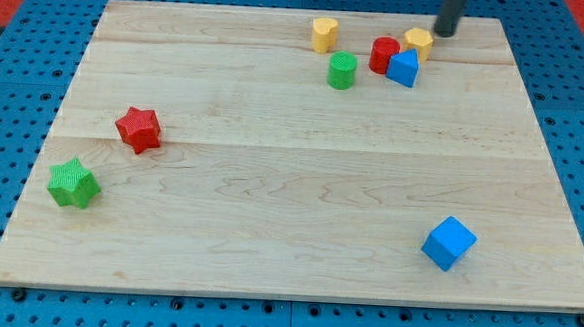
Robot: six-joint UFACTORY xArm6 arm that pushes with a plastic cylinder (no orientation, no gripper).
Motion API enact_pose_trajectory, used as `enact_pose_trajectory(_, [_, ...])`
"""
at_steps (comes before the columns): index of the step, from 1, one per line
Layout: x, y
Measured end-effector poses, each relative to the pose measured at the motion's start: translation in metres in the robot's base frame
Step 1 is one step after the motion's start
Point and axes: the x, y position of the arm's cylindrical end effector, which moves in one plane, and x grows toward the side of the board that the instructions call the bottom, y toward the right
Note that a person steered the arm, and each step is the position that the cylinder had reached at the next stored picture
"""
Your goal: Push the blue triangle into the blue cube
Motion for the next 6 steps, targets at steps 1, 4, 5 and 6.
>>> enact_pose_trajectory(1, [0.063, -0.032])
enact_pose_trajectory(4, [0.21, -0.055])
enact_pose_trajectory(5, [0.231, -0.058])
enact_pose_trajectory(6, [0.227, -0.097])
